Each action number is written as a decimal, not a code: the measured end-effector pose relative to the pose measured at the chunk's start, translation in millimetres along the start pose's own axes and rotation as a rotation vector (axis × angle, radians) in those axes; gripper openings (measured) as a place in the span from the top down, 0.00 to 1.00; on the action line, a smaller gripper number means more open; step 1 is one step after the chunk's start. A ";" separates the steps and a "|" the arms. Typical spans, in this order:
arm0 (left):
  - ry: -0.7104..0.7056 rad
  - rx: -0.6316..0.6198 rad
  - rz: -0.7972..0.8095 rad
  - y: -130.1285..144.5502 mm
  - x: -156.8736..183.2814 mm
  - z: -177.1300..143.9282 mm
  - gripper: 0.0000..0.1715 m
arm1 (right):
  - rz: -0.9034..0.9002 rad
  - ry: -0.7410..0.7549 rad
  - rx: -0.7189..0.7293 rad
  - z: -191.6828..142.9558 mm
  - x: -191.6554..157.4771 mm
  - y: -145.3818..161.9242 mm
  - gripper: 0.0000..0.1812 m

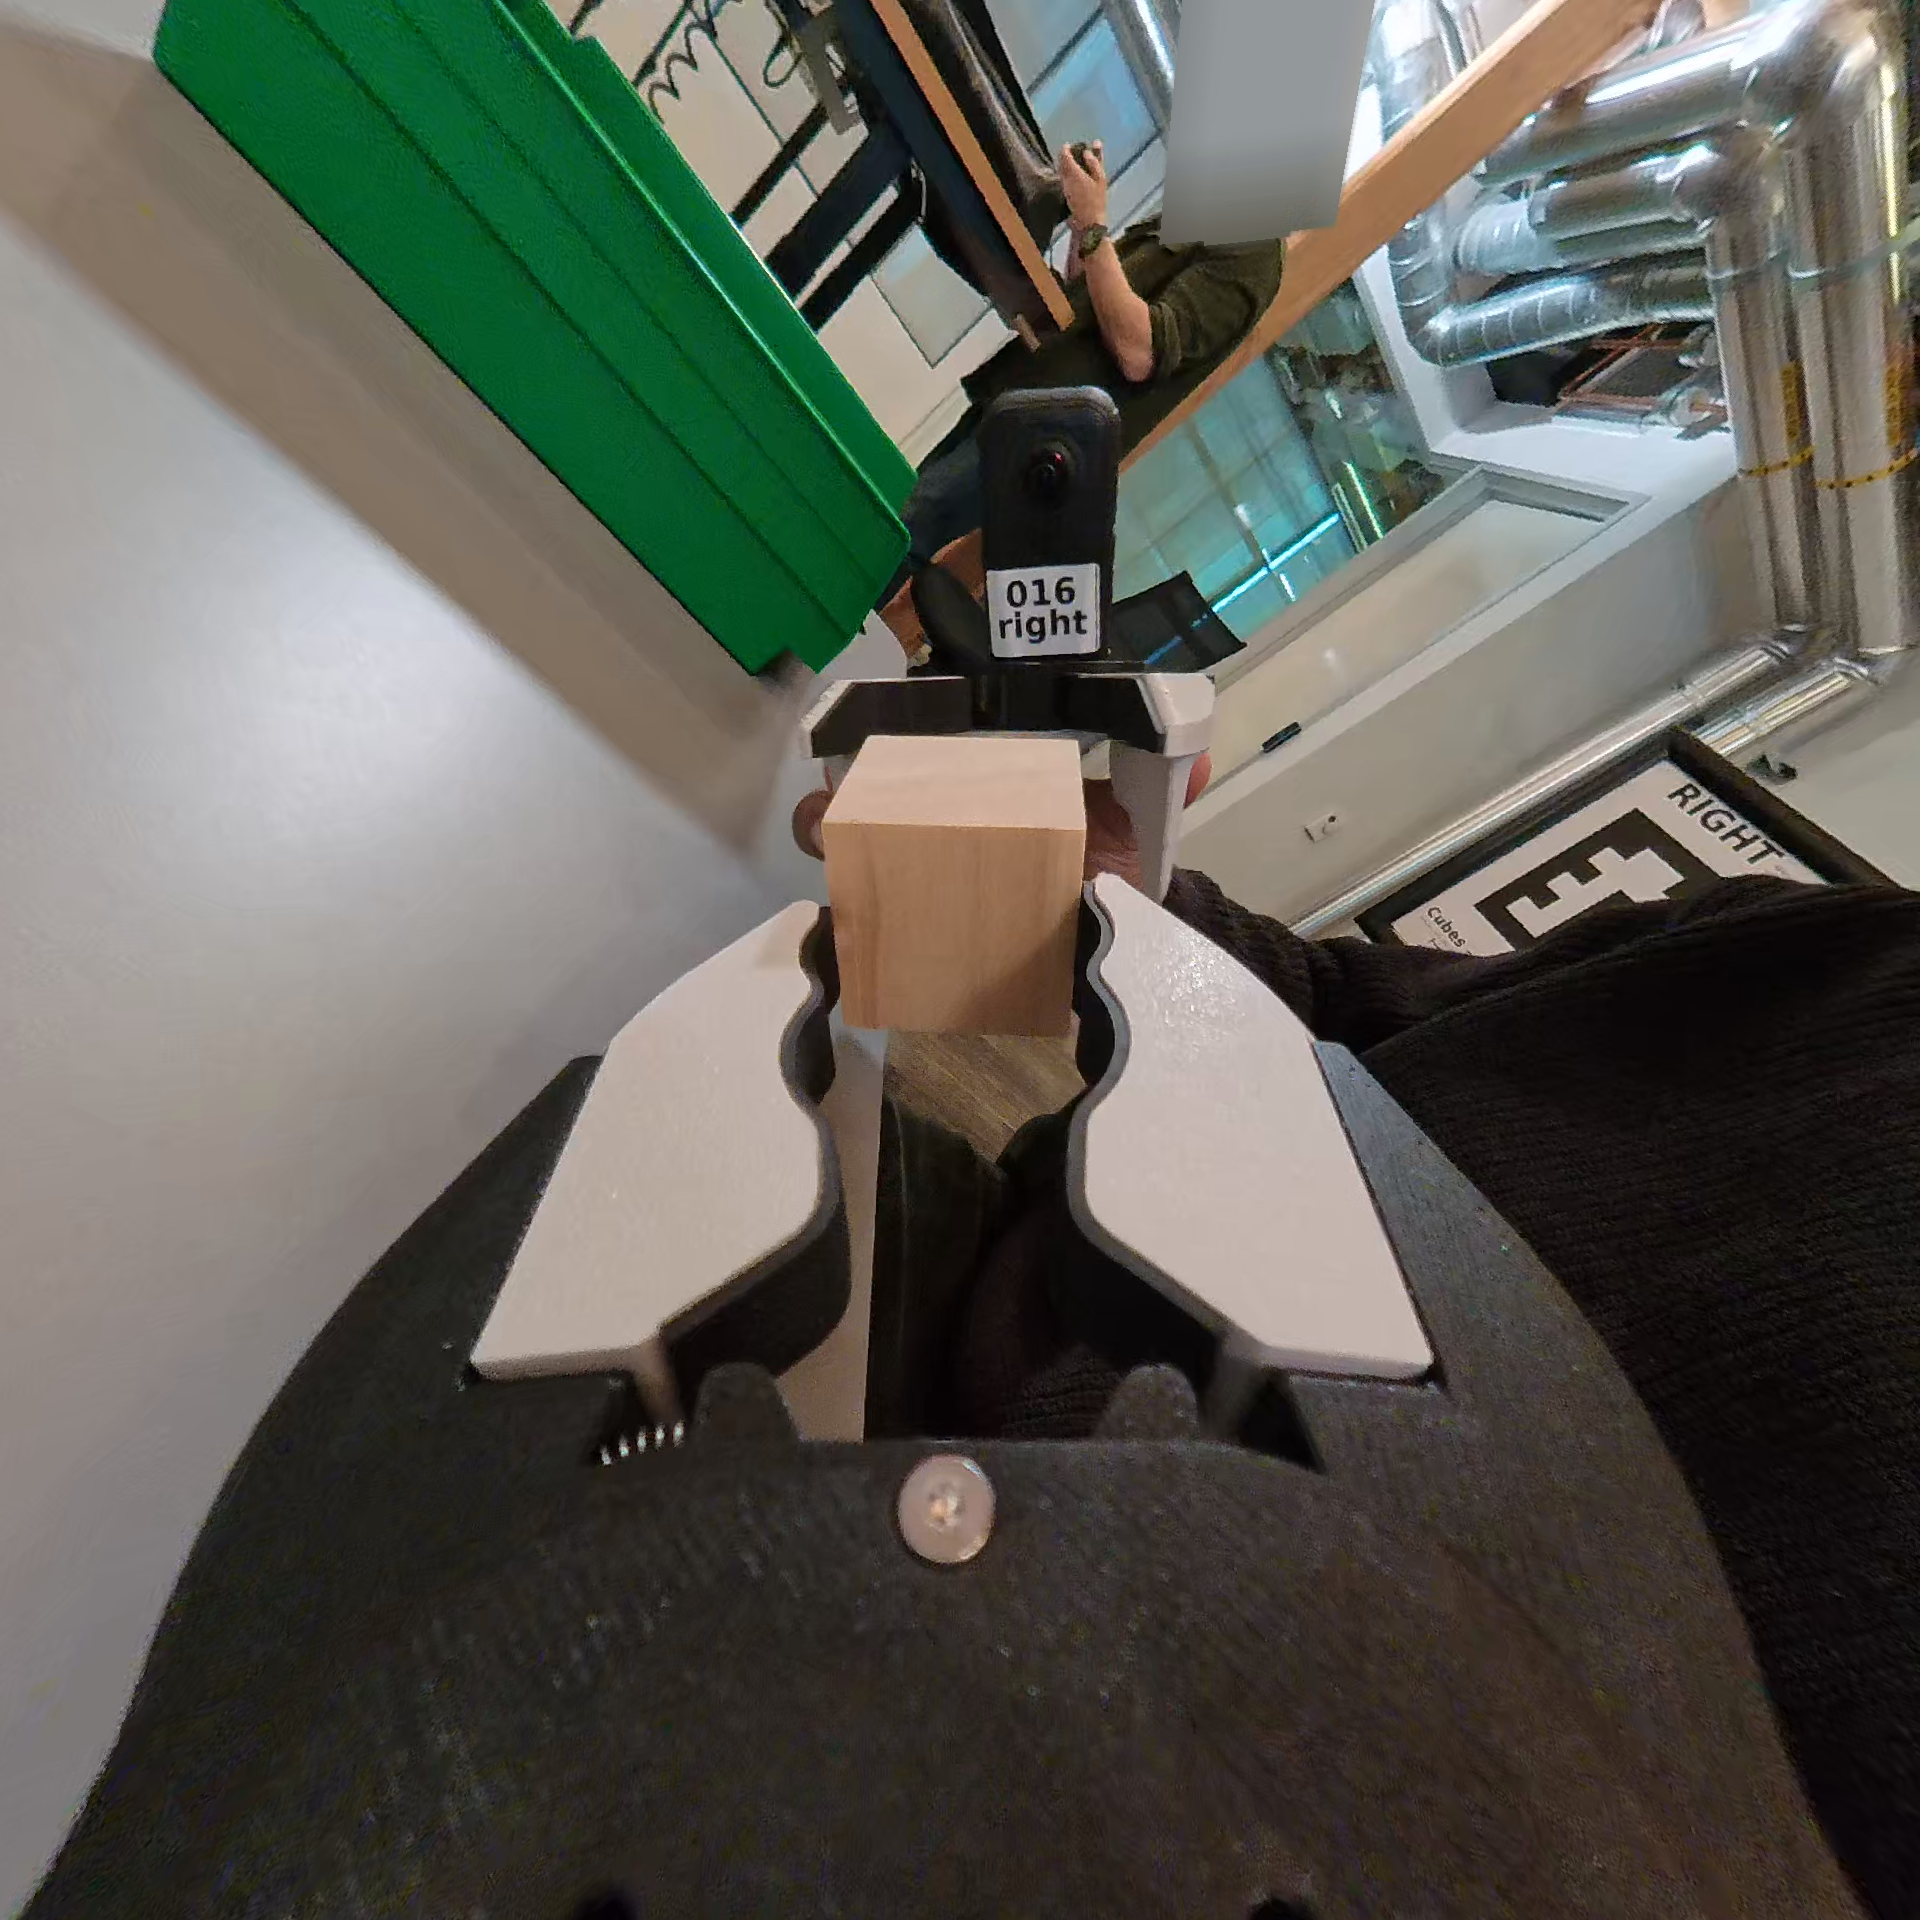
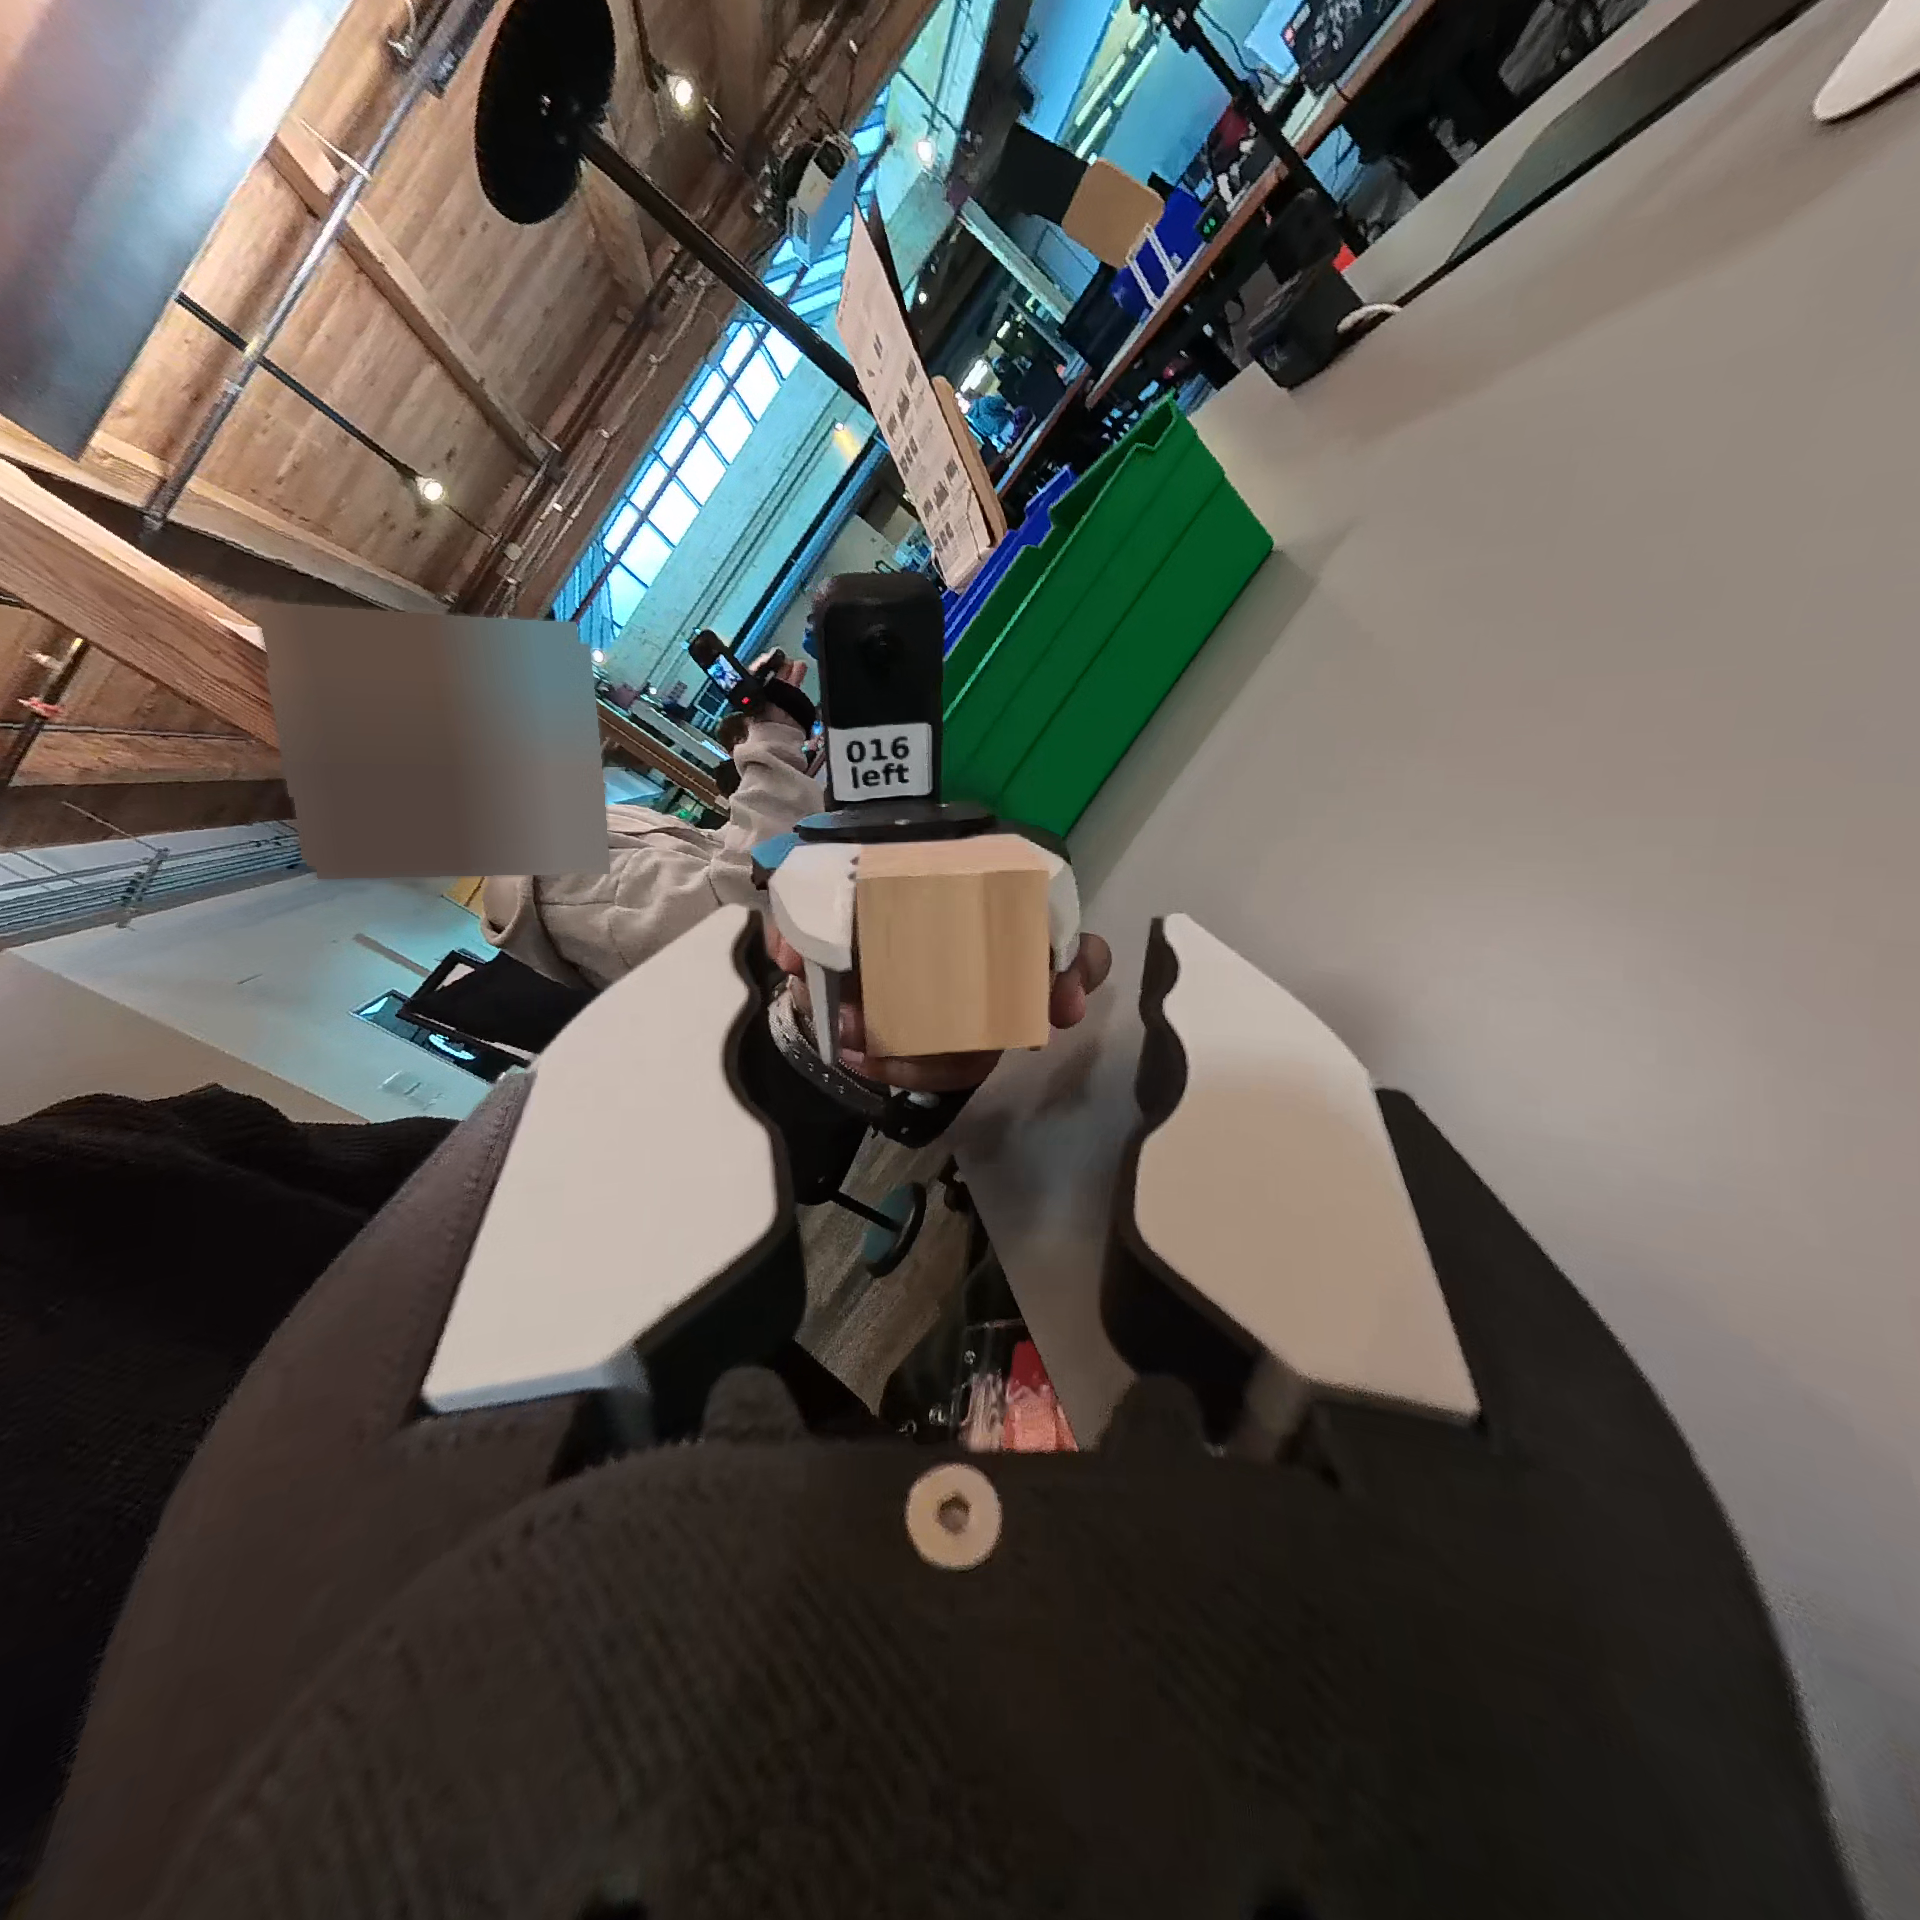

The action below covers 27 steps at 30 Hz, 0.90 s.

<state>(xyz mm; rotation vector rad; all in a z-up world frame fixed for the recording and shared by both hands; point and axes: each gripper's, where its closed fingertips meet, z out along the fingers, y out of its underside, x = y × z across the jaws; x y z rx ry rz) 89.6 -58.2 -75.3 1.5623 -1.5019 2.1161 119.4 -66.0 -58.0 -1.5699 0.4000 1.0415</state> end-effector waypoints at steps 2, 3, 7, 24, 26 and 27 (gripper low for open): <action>0.007 -0.007 0.008 2.7 1.0 1.4 0.74 | 0.009 0.009 -0.022 1.7 2.7 4.2 0.61; 0.002 -0.012 0.019 3.7 0.7 2.1 0.74 | 0.012 0.005 -0.029 2.6 2.6 5.6 0.61; -0.012 -0.027 0.037 6.6 -1.1 5.5 0.74 | -0.006 0.011 -0.078 4.8 4.1 13.3 0.61; 0.005 -0.034 0.017 11.6 -0.6 11.6 0.74 | 0.033 0.002 -0.143 5.6 5.9 25.8 0.69; 0.007 -0.030 0.017 10.9 0.2 11.5 0.74 | 0.029 0.002 -0.152 6.1 5.8 27.4 0.70; 0.007 -0.031 0.016 11.0 0.4 11.6 0.74 | 0.026 0.003 -0.154 6.2 5.6 27.8 0.71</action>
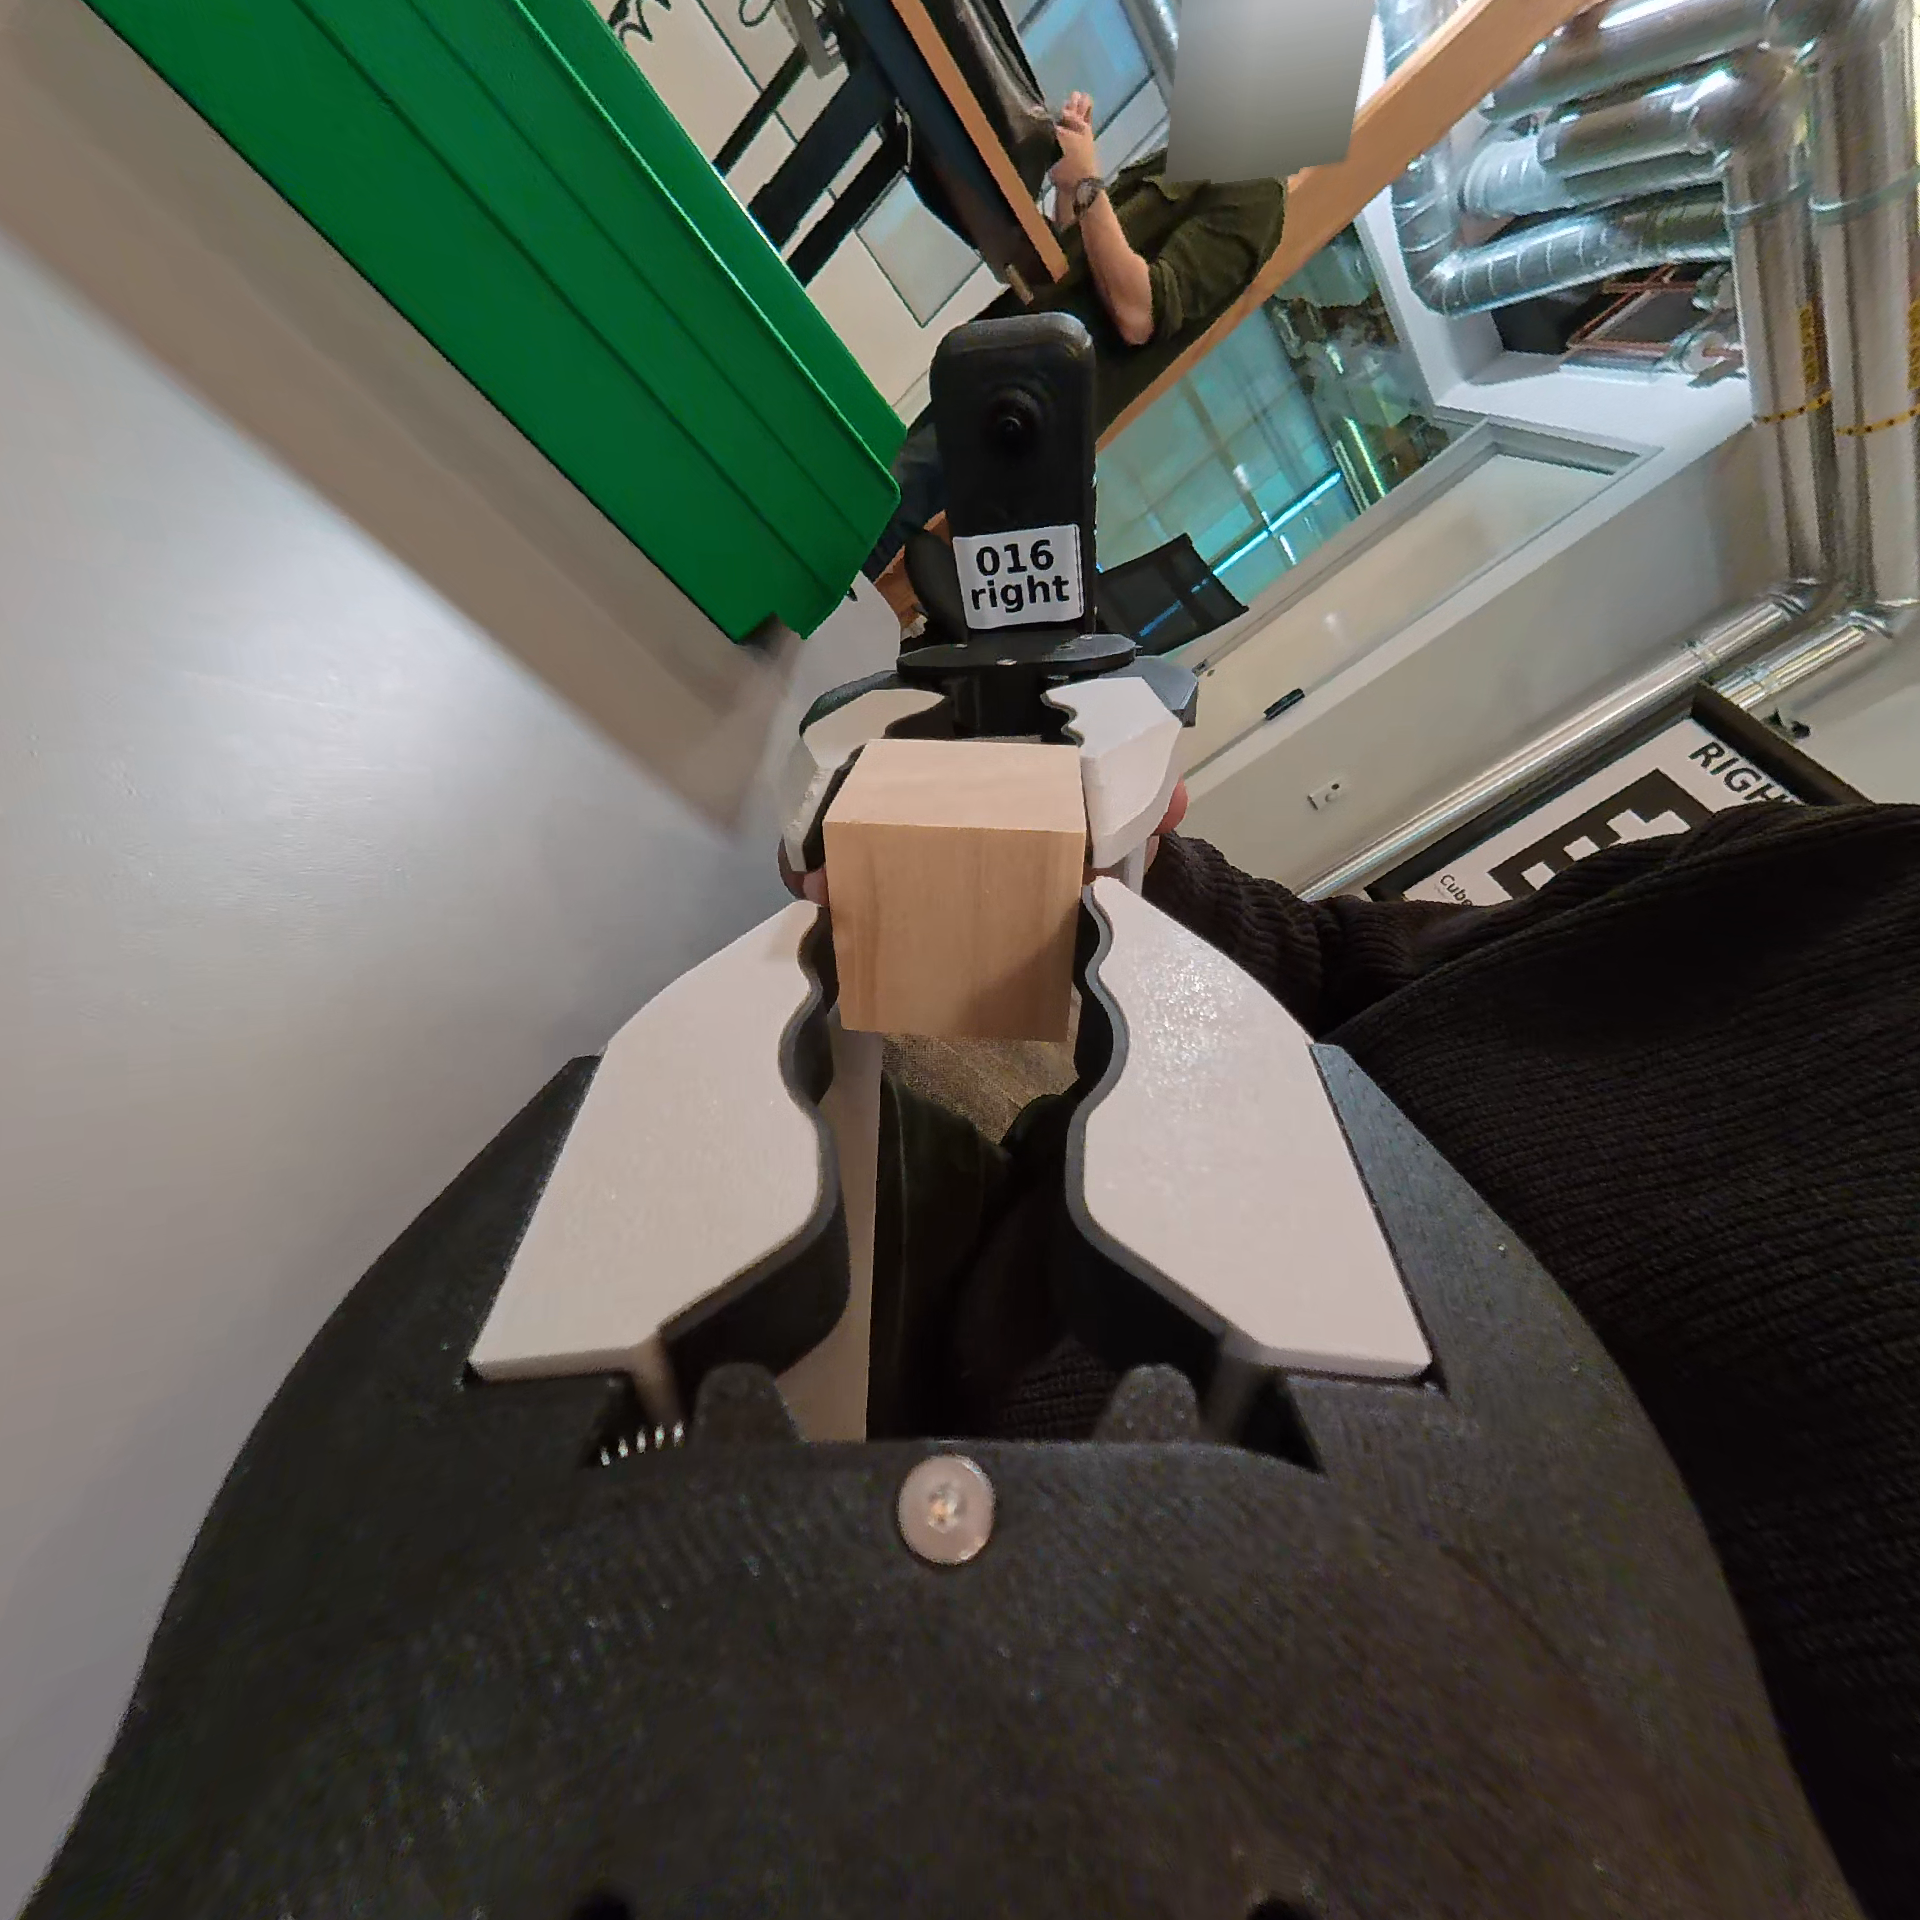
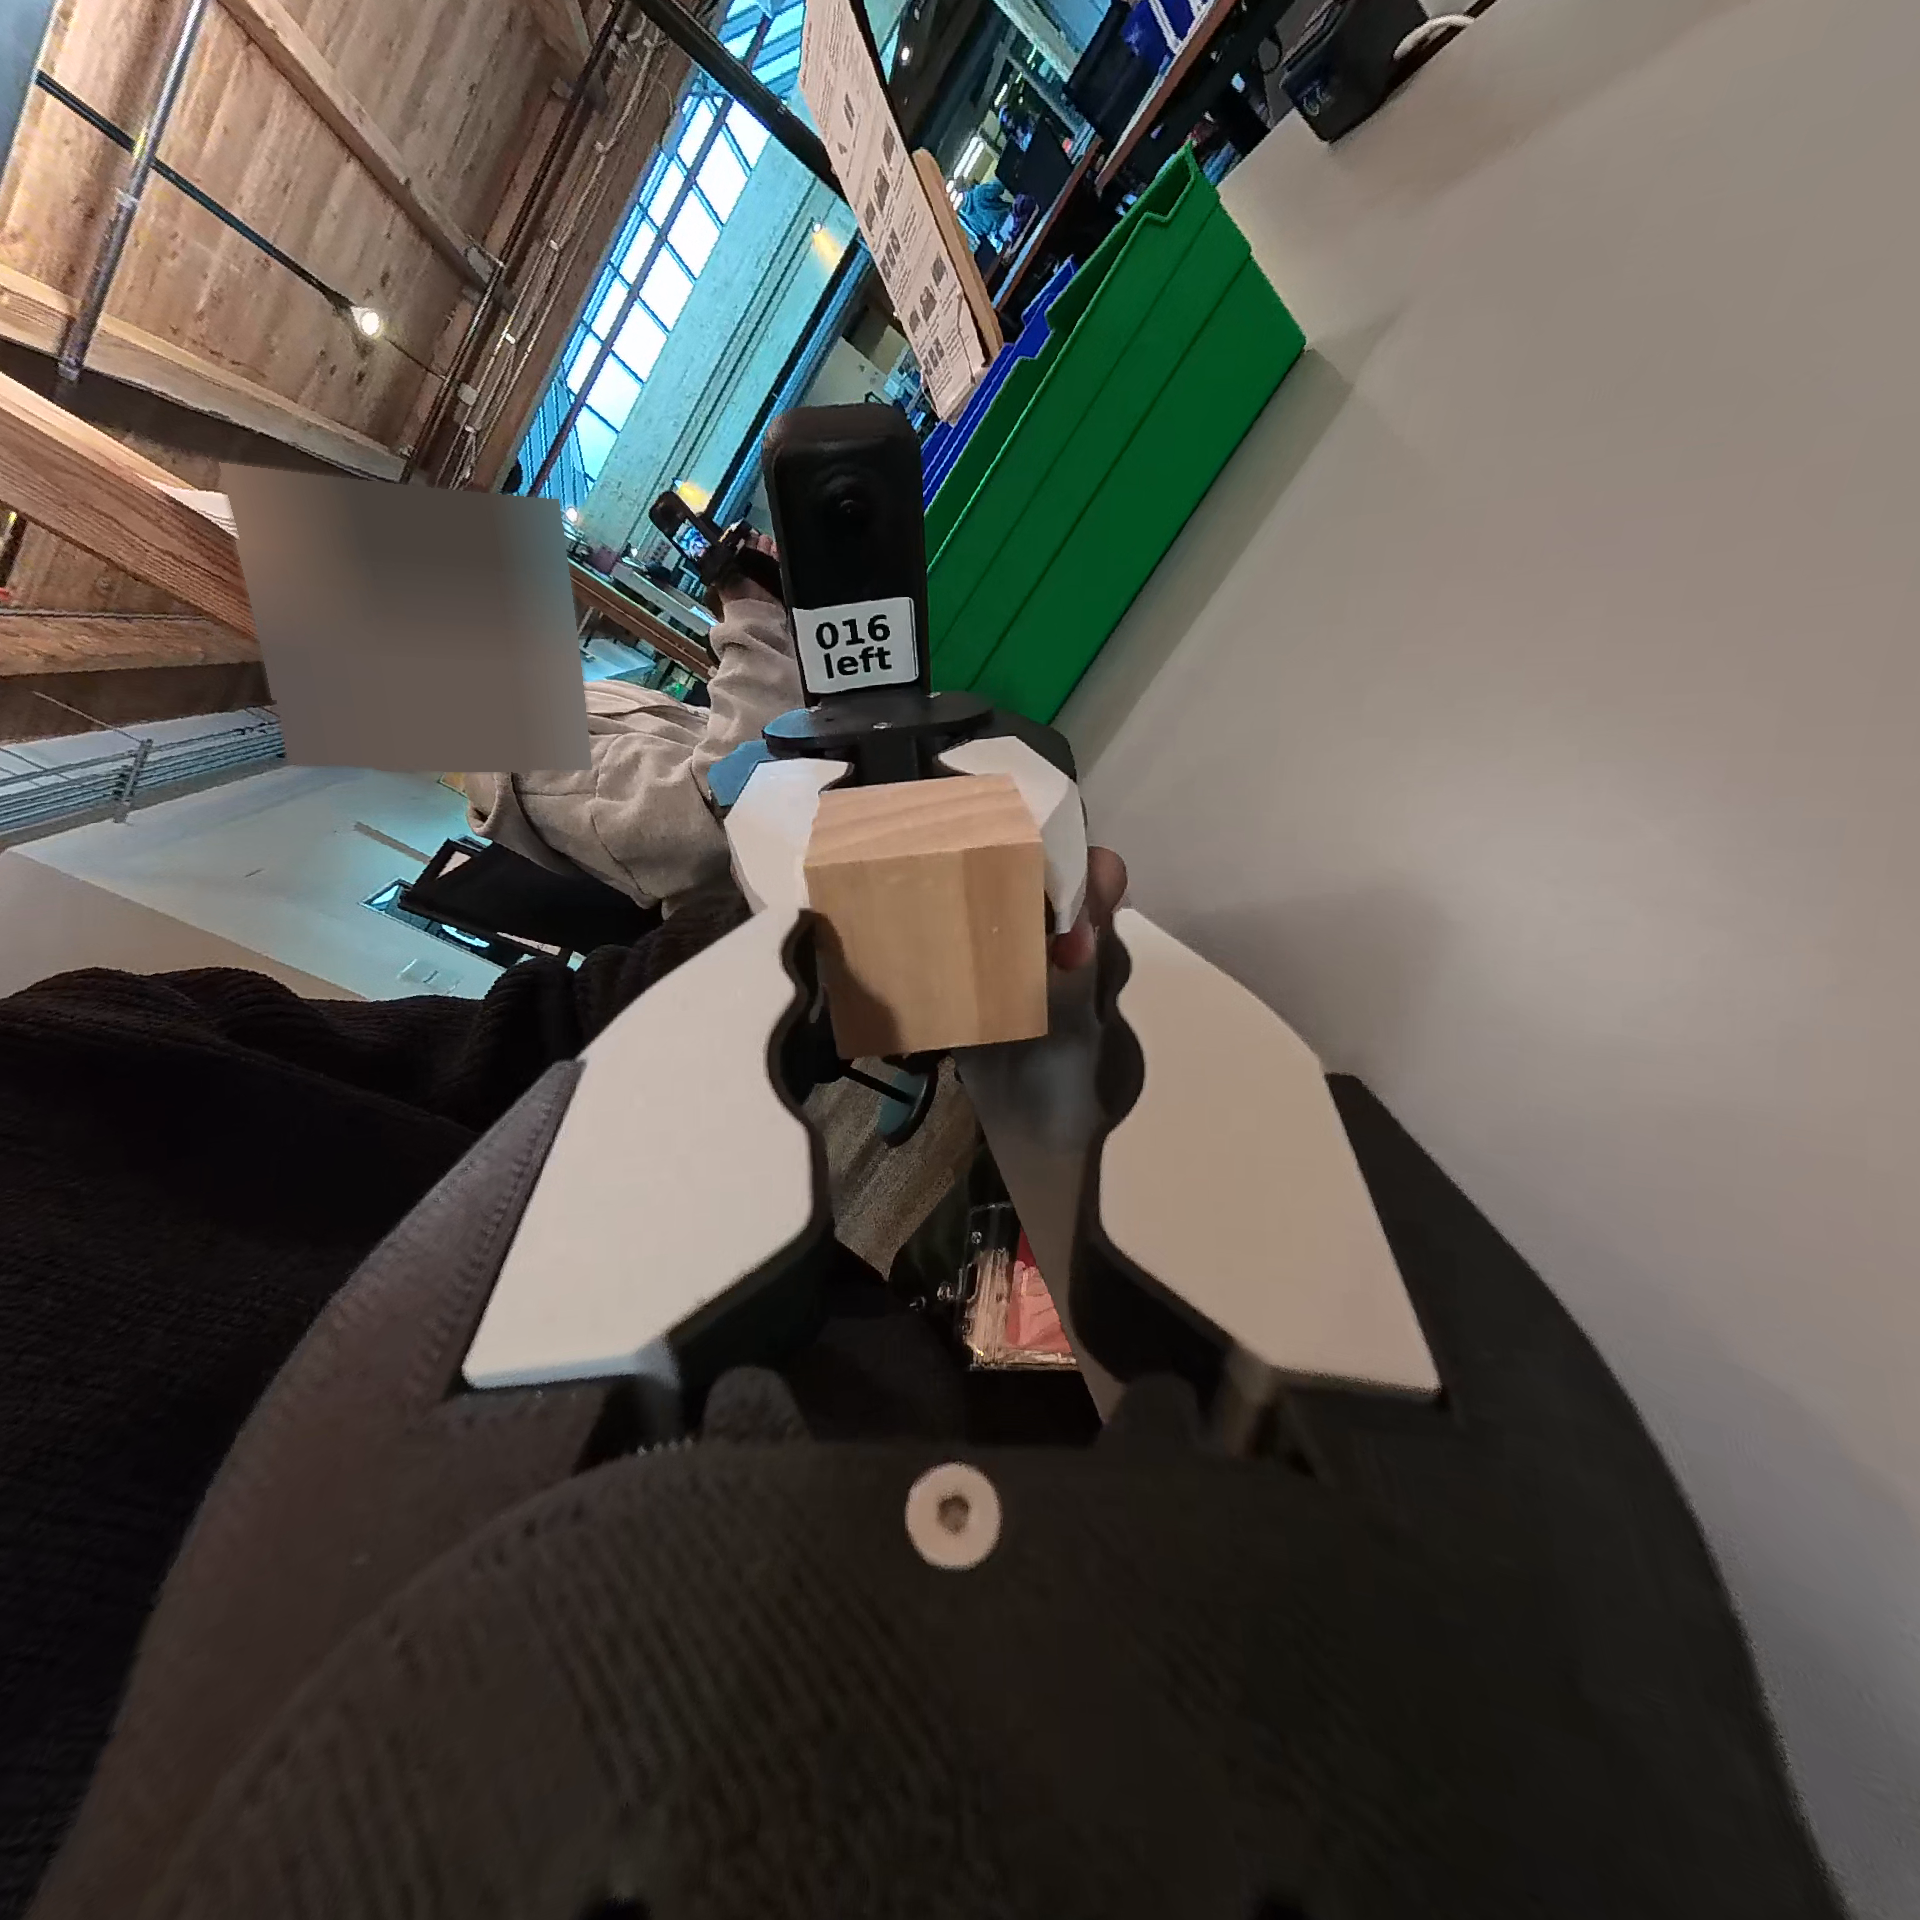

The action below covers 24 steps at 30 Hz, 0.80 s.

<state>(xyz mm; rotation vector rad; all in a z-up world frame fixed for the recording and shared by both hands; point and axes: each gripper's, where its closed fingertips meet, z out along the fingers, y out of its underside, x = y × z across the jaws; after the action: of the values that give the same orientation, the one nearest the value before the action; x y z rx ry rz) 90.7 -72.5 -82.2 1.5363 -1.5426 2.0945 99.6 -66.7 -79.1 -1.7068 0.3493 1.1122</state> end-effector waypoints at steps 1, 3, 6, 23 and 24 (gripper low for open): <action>-0.002 0.000 0.000 0.1 -0.3 -0.1 0.74 | -0.002 -0.001 0.001 0.1 -0.4 -0.1 0.72; -0.006 0.002 -0.003 0.1 -1.0 -0.1 0.74 | -0.004 -0.015 0.002 -0.1 -2.6 -0.3 0.76; -0.001 0.006 -0.008 -0.5 -0.3 0.0 0.74 | -0.017 -0.021 -0.001 -0.3 -3.8 -0.1 0.77; -0.023 0.002 0.005 1.5 -2.2 3.0 0.74 | -0.032 0.000 0.007 -1.9 -1.6 -2.0 0.77; -0.021 0.001 0.002 1.7 -2.3 3.0 0.74 | -0.033 0.002 0.006 -1.9 -1.5 -1.8 0.77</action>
<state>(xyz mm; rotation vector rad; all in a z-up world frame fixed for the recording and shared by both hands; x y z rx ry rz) 92.7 -74.6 -85.1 1.5631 -1.5512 2.0871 101.0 -68.0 -76.8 -1.7024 0.3239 1.0842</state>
